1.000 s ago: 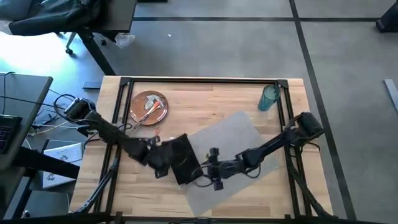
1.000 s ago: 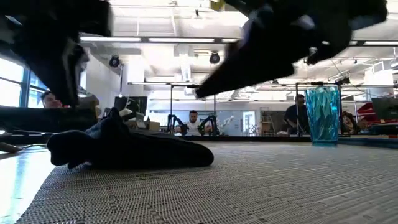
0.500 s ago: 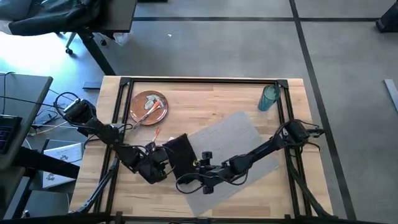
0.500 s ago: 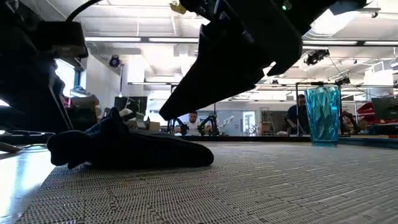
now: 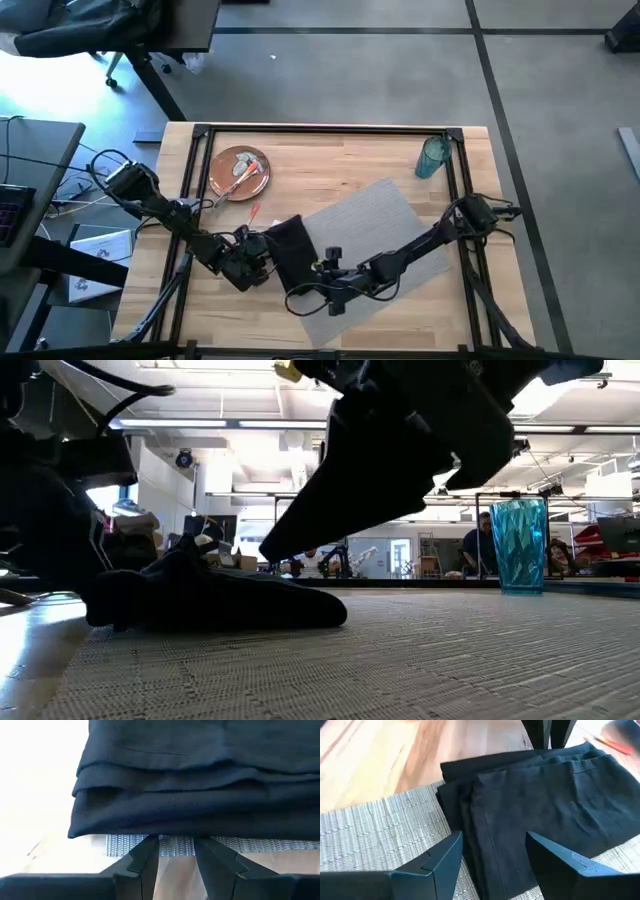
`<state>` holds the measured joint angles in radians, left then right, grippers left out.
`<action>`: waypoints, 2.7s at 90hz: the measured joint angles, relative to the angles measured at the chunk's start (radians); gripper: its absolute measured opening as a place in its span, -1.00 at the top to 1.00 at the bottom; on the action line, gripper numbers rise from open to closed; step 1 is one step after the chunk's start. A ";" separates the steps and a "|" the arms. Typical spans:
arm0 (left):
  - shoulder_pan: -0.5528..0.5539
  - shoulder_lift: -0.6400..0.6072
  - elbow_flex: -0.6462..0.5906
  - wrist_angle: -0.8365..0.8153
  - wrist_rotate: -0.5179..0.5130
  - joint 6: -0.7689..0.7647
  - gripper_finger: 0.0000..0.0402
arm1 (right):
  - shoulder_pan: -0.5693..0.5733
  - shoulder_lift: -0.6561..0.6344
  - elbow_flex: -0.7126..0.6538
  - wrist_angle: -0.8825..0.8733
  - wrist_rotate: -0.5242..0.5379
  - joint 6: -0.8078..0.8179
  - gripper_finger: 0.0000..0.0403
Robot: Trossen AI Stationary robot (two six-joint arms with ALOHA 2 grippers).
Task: Set table place
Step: Put the black napkin on the gray placemat
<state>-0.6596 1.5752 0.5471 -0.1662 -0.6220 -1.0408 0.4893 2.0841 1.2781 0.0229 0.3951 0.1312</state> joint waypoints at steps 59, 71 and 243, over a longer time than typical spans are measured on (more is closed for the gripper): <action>-0.004 0.009 -0.009 0.039 -0.019 0.003 0.44 | 0.010 0.123 0.022 0.164 0.031 -0.178 -0.01; -0.004 0.009 -0.009 0.040 -0.019 0.003 0.44 | -0.002 0.153 0.052 0.160 0.103 -0.201 -0.01; -0.002 0.009 -0.009 0.051 -0.016 0.021 0.44 | 0.046 0.150 0.332 -0.488 -0.010 -0.157 1.00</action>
<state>-0.6617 1.5841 0.5381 -0.1150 -0.6380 -1.0201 0.5354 2.2337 1.6096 -0.4652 0.3848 -0.0262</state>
